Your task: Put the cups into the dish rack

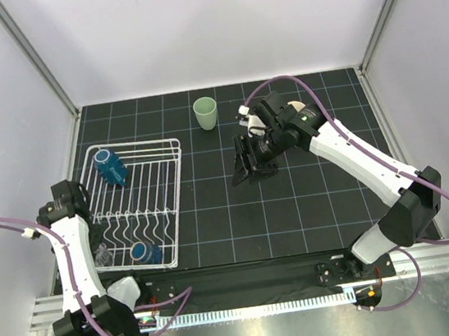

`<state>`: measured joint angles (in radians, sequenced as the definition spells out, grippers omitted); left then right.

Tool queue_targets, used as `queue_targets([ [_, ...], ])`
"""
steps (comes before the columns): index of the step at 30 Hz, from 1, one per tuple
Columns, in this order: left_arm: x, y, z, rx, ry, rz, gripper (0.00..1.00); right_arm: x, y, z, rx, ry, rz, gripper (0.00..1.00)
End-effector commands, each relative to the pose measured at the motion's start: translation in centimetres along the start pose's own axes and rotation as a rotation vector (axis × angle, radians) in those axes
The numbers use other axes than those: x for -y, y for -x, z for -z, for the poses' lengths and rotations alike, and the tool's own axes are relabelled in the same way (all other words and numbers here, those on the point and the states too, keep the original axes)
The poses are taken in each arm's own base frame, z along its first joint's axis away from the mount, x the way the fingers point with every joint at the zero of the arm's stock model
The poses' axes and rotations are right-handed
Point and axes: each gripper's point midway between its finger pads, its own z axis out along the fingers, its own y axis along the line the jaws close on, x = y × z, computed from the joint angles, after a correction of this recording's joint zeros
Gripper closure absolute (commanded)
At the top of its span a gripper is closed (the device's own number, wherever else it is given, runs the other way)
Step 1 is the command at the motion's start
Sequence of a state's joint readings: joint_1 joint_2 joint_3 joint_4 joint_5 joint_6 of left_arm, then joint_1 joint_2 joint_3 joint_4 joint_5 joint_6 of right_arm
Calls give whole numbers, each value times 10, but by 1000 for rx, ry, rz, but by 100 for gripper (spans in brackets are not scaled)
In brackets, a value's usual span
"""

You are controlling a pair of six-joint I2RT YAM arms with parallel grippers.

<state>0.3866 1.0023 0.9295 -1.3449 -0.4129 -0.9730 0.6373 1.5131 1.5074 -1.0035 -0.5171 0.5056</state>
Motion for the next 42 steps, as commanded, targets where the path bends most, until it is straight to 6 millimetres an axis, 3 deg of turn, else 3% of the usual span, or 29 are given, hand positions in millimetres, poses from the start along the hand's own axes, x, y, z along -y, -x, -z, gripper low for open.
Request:
queue_targets([
  [1, -26, 5, 16, 20, 85, 11, 100, -8, 8, 9, 40, 12, 35, 39],
  [18, 8, 11, 2, 29, -7, 56, 100, -6, 6, 10, 41, 4, 38, 39],
  [25, 5, 3, -9, 20, 8, 68, 100, -4, 5, 8, 36, 2, 37, 39],
  [31, 16, 2, -16, 16, -27, 77, 100, -3, 4, 7, 31, 2, 36, 39],
  [38, 24, 13, -4, 41, -79, 90, 100, -3, 4, 7, 31, 2, 36, 39],
  [42, 31, 11, -9, 33, -92, 98, 100, -3, 3, 6, 25, 2, 33, 39],
])
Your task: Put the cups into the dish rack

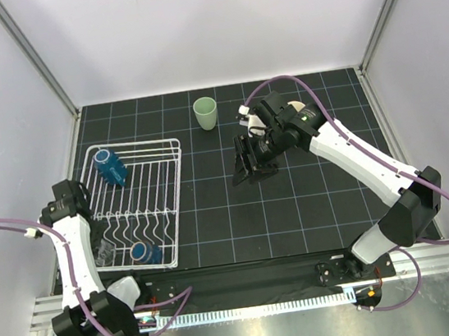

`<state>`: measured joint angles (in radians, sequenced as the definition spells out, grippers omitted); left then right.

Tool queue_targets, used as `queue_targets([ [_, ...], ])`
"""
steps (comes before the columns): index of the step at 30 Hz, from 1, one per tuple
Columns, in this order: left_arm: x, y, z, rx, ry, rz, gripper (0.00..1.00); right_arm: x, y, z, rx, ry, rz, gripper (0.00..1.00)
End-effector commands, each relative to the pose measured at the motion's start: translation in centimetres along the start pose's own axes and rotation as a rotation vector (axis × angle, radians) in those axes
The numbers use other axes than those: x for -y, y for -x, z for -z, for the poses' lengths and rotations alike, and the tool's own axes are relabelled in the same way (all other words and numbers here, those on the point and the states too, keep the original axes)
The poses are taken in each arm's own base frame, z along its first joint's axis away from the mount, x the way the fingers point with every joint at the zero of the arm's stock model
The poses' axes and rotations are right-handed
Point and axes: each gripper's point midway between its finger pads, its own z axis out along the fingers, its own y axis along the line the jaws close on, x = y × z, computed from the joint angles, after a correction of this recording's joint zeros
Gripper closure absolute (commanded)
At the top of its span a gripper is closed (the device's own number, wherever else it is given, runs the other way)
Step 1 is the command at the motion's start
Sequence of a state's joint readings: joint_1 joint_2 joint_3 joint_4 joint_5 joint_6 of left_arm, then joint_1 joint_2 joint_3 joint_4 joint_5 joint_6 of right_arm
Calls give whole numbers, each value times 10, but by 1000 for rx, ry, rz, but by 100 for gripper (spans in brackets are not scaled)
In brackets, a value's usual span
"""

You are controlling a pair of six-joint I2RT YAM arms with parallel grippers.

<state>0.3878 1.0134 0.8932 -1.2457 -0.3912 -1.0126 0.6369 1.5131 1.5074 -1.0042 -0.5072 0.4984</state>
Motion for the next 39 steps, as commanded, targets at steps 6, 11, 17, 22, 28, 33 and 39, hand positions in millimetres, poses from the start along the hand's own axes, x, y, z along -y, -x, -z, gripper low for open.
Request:
queue_targets([
  [6, 12, 1, -11, 18, -44, 48, 100, -2, -1, 5, 14, 9, 21, 39],
  [11, 12, 0, -16, 24, -37, 54, 100, -1, -3, 4, 8, 7, 22, 39],
  [17, 15, -3, -25, 17, -31, 72, 100, -2, -1, 5, 11, 9, 24, 39],
  [22, 10, -1, -25, 23, 3, 78, 86, -3, 0, 7, 21, 7, 33, 39],
  [28, 8, -3, -27, 18, 20, 82, 57, -3, 3, 8, 29, 5, 35, 39],
  [33, 4, -2, -26, 21, 42, 88, 41, -4, 3, 9, 33, 9, 37, 39],
  [39, 0, -1, -23, 28, 57, 79, 28, -5, 3, 10, 36, 13, 36, 39],
])
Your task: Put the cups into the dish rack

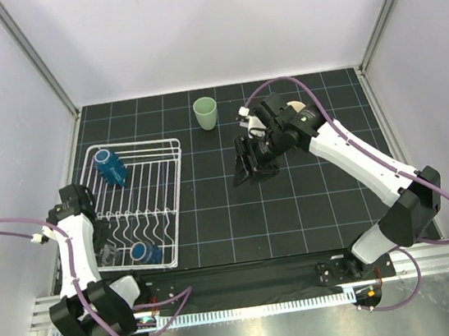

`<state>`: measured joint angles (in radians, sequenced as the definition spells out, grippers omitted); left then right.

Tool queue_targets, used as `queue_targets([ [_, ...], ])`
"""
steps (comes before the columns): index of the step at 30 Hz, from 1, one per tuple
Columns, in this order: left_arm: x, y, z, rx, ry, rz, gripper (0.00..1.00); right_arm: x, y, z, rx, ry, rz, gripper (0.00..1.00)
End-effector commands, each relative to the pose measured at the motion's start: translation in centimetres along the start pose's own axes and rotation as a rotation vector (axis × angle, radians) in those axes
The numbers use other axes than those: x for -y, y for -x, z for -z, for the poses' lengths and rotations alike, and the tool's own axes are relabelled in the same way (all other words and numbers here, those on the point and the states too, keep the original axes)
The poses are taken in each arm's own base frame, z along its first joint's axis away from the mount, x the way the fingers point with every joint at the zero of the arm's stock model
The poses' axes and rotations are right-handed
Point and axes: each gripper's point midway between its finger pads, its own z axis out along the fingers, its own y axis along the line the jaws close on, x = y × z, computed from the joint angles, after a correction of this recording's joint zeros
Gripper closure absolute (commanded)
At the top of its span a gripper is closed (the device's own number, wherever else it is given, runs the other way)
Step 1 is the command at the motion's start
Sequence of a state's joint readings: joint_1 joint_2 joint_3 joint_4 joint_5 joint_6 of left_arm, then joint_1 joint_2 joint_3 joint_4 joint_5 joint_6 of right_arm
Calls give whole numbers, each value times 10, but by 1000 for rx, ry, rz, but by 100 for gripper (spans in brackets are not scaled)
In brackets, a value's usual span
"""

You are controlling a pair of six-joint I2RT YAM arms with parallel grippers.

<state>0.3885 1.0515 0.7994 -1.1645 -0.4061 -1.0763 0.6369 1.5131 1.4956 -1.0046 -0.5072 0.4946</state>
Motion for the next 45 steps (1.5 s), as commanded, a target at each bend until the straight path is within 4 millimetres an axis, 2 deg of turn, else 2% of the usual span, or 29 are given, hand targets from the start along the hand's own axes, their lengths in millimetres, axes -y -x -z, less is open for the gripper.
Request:
queue_targets([
  [1, -1, 11, 5, 41, 11, 38, 25, -8, 6, 11, 45, 16, 37, 39],
  [3, -4, 12, 7, 42, 18, 35, 19, -9, 6, 13, 48, 19, 37, 39],
  [8, 3, 11, 27, 0, -37, 48, 15, -11, 9, 15, 62, 20, 42, 39],
  [11, 13, 18, 50, -4, -120, 76, 12, -14, 13, 18, 78, 25, 50, 39],
  [13, 15, 29, 70, 20, -159, 89, 10, -16, 16, 20, 91, 26, 54, 39],
  [18, 30, 36, 108, 13, -286, 45, 8, -12, 27, 27, 129, 1, 54, 39],
  [19, 36, 33, 115, -8, -320, 29, 8, -12, 31, 27, 137, -8, 59, 39],
  [20, 48, 38, 126, 0, -380, 22, 10, -9, 35, 29, 148, -19, 53, 39],
  [22, 70, 33, 144, -12, -487, -82, 16, -6, 44, 31, 176, -40, 49, 39],
  [24, 91, 33, 166, -7, -557, -153, 17, -2, 55, 31, 209, -55, 37, 38],
  [27, 121, 20, 194, 4, -640, -315, 16, 3, 75, 25, 241, -83, 21, 39],
  [28, 130, 8, 204, 6, -681, -402, 16, 3, 86, 29, 275, -99, 21, 38],
  [29, 136, 2, 210, 0, -706, -439, 16, 10, 95, 20, 268, -122, 3, 38],
  [30, 151, -5, 223, 6, -760, -486, 15, 11, 111, 27, 320, -150, 4, 39],
  [31, 157, -18, 234, 6, -810, -559, 15, 15, 120, 27, 339, -179, -7, 39],
  [33, 169, -38, 254, -35, -917, -641, 15, 35, 138, 24, 369, -264, -63, 38],
  [34, 177, -52, 268, -48, -993, -704, 14, 47, 155, 38, 431, -301, -96, 38],
  [36, 180, -71, 287, -91, -1090, -776, 14, 74, 173, 45, 471, -347, -191, 38],
  [37, 183, -77, 296, -94, -1141, -799, 14, 102, 183, 58, 501, -376, -260, 38],
  [39, 178, -99, 313, -175, -1253, -887, 18, 130, 195, 67, 522, -411, -311, 39],
  [40, 176, -107, 315, -202, -1282, -905, 19, 154, 201, 80, 547, -449, -349, 38],
  [42, 175, -119, 326, -239, -1360, -933, 19, 176, 209, 95, 576, -499, -358, 37],
  [43, 171, -127, 327, -278, -1377, -955, 18, 196, 212, 98, 571, -529, -385, 37],
  [45, 166, -137, 335, -302, -1423, -993, 18, 215, 213, 104, 562, -564, -408, 36],
])
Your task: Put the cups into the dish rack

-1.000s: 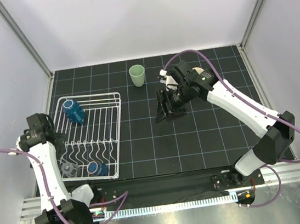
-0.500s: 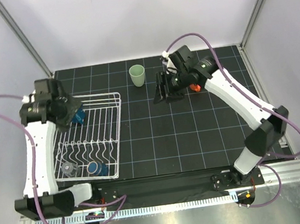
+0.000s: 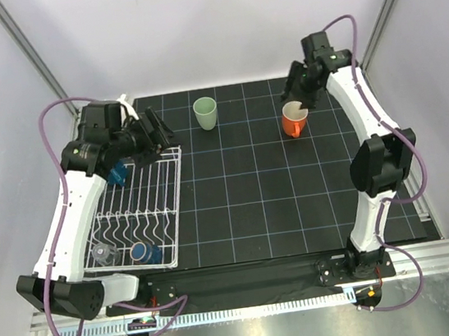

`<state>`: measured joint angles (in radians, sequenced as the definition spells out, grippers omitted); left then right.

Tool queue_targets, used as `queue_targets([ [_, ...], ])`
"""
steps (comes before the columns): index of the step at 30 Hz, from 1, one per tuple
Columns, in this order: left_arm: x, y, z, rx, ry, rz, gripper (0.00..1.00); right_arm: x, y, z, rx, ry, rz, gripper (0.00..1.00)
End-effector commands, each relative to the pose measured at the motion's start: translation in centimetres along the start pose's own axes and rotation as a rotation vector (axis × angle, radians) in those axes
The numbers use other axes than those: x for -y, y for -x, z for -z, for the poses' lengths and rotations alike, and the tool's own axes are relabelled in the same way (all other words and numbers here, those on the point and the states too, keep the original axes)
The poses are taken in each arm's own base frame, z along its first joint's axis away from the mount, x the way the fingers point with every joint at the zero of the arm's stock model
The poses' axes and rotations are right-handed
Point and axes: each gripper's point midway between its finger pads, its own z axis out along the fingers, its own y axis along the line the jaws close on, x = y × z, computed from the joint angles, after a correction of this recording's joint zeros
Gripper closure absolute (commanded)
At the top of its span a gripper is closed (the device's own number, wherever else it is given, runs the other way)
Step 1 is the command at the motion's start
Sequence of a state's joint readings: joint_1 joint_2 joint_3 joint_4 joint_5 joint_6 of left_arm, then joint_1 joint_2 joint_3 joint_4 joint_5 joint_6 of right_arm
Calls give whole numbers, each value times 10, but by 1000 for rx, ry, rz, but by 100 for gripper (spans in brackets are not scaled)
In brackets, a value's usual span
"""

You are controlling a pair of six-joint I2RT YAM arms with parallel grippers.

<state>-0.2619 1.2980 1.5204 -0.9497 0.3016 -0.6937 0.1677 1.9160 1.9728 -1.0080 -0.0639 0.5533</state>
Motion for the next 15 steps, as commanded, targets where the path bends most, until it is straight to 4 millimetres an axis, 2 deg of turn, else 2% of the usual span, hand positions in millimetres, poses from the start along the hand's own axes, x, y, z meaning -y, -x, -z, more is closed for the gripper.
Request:
queue_targets([
  [1, 41, -10, 10, -27, -217, -116, 18, 30, 28, 0, 59, -107, 5, 35],
  [6, 49, -22, 17, -43, -248, -191, 16, 58, 37, -25, 49, -166, 31, 34],
  [10, 58, -29, 18, -69, -284, -215, 16, 74, 36, -46, 7, -182, 4, 34],
  [11, 60, -30, 19, -73, -293, -219, 16, 78, 34, -55, -8, -193, -1, 34],
  [15, 66, -22, 19, -67, -300, -227, 16, 89, 35, -68, -19, -215, -12, 39],
])
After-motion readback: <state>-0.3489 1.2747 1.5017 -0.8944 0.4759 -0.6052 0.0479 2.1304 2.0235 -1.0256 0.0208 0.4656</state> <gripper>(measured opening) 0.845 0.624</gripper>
